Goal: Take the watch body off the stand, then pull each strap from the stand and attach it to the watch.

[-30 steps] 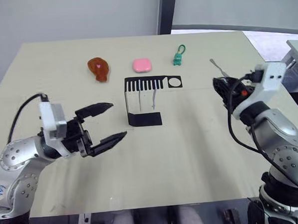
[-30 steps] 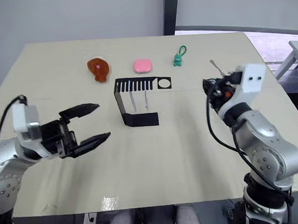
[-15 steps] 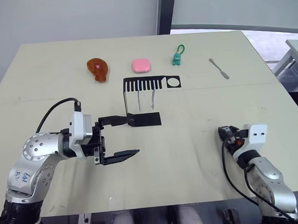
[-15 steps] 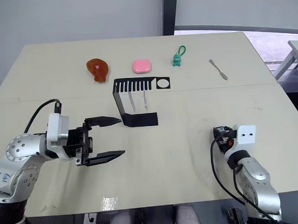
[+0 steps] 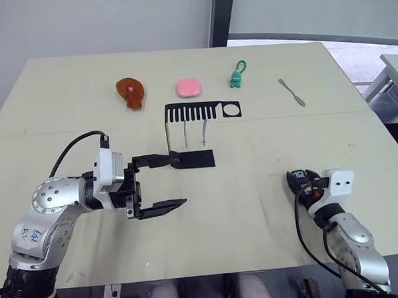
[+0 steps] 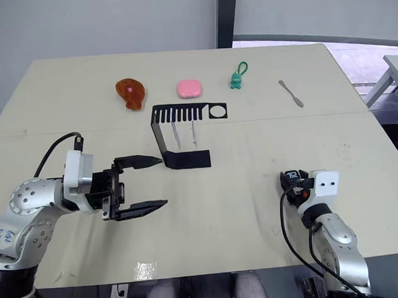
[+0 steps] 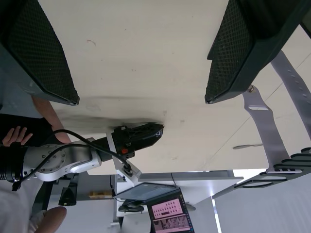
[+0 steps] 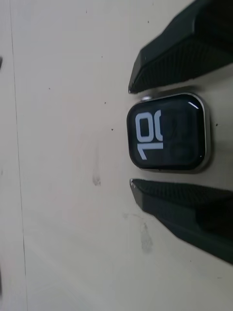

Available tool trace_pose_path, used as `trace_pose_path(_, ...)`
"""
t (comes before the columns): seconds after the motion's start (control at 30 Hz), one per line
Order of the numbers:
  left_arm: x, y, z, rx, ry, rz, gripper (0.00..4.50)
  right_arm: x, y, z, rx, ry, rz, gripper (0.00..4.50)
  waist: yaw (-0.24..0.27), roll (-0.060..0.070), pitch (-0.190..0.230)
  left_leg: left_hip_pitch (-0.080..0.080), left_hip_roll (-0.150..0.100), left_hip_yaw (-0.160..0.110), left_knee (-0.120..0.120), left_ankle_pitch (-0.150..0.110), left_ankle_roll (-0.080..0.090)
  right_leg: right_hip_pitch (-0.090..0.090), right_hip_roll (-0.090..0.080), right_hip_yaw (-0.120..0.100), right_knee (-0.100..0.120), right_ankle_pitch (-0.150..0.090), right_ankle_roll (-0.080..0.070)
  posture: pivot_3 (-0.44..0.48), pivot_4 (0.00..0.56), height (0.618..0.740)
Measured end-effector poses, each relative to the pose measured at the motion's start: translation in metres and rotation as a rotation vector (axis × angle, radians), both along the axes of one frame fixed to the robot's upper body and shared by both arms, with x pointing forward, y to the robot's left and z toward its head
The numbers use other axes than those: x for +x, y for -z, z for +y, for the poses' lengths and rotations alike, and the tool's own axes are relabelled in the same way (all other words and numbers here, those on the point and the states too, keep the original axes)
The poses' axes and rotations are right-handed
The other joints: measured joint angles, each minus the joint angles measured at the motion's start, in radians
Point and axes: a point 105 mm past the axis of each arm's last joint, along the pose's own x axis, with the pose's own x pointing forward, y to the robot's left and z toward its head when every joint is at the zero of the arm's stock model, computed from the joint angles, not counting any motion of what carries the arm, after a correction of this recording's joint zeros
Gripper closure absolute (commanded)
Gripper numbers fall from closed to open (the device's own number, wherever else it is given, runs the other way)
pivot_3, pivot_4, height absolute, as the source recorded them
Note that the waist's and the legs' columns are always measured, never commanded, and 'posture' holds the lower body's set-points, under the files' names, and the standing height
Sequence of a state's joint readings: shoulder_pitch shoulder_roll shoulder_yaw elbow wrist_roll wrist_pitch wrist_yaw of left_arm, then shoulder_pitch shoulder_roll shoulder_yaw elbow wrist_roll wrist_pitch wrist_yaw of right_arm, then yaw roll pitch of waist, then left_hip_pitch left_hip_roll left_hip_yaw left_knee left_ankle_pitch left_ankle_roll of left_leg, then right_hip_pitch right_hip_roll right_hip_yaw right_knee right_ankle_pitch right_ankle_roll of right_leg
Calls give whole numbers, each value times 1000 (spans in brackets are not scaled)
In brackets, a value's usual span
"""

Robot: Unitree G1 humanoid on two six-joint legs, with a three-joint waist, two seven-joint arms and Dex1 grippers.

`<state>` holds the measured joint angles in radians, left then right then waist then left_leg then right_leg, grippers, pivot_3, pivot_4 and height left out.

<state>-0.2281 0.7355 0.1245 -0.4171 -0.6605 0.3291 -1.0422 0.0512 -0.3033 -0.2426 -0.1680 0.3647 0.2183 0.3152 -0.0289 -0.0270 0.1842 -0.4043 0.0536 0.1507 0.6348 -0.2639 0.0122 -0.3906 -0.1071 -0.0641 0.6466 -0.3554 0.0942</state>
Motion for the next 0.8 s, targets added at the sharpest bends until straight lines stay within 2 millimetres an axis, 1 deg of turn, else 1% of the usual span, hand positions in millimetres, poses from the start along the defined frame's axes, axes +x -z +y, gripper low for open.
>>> trace_pose_path(0.1, 0, 0, 7, 32, -19, -2, 0, -5, -2, 0, -19, -49, 4, 27, 1, 0, 0, 0, -1, 0, 0, 0, 0, 0, -1, 0, 0, 0, 0, 0, 150, 740)
trace_pose_path(0.17, -4, 6, 16, 80, -34, 27, 0, -14, -11, -6, -85, -113, 9, 27, 1, 3, 1, 0, -2, 0, 0, -1, 1, 0, -3, 0, 0, 0, 0, 0, 150, 740)
trace_pose_path(0.23, -4, 8, 23, 78, -66, 38, 0, -21, -34, -14, -142, -153, -25, 27, 2, 3, 1, 0, -1, 0, 1, -1, 1, 0, -4, 0, 0, 0, 0, 0, 150, 740)
trace_pose_path(0.3, -4, 8, 28, 75, -97, 38, 0, -27, -53, -19, -193, -178, -59, 27, 3, 3, 1, 0, -1, -1, 1, -1, 1, 1, -3, -1, 0, 0, 0, 0, 150, 740)
trace_pose_path(0.33, -4, 9, 35, 73, -130, 37, 0, -31, -61, -23, -226, -203, -68, 27, 3, 3, 1, 0, -1, -1, 1, -1, 1, 1, -3, -1, 0, 0, 0, 0, 150, 740)
trace_pose_path(0.43, -3, 12, 49, 67, -215, 36, 0, -39, -72, -35, -267, -222, -77, 27, 3, 3, 1, 0, -1, -1, 1, -1, 1, 1, -3, -1, -1, 0, 0, 0, 150, 740)
trace_pose_path(0.47, -3, 16, 63, 51, -288, 41, 0, -47, -73, -40, -312, -280, -75, 27, 1, 3, 1, 0, -1, -1, 1, -1, 2, 1, -3, -1, -1, 0, 0, 0, 150, 740)
trace_pose_path(0.53, -2, 30, 93, 39, -434, 78, 0, -59, -71, -60, -376, -306, -42, 27, 2, 4, 0, 2, -2, 0, 0, -2, 3, 2, -2, -1, -2, 0, 0, 0, 150, 740)
trace_pose_path(0.6, -6, 47, 124, 43, -573, 127, 0, -71, -59, -79, -376, -293, 18, 27, 2, 2, -1, 2, -1, -1, 1, -2, 3, 3, -2, -3, -3, 0, 0, 0, 150, 740)
trace_pose_path(0.63, -12, 57, 139, 72, -628, 146, 0, -77, -53, -83, -373, -304, 46, 27, 2, 1, -1, 2, -1, -1, 1, -2, 3, 3, -3, -3, -3, 0, 0, 0, 150, 740)
trace_pose_path(0.67, -18, 64, 151, 102, -674, 149, 0, -82, -46, -88, -366, -304, 71, 27, 2, 1, -1, 3, -1, -1, 1, -3, 4, 4, -3, -3, -3, 0, 0, 0, 150, 740)
trace_pose_path(0.7, -21, 67, 159, 116, -705, 144, 0, -84, -42, -94, -364, -292, 84, 27, 1, 0, -1, 4, -1, -1, 2, -4, 4, 6, -4, -3, -4, 0, 0, 0, 150, 740)
trace_pose_path(0.73, -25, 70, 167, 123, -742, 133, 0, -86, -39, -103, -367, -267, 96, 27, 1, 0, -1, 6, -2, -1, 2, -5, 5, 8, -5, -3, -4, 0, 0, 0, 150, 740)
trace_pose_path(0.8, -29, 71, 183, 105, -846, 81, 0, -91, -33, -124, -419, -223, 124, 27, 1, 1, -1, 15, -2, -1, 0, -11, 8, 18, -7, -3, -9, 0, 0, 0, 150, 740)
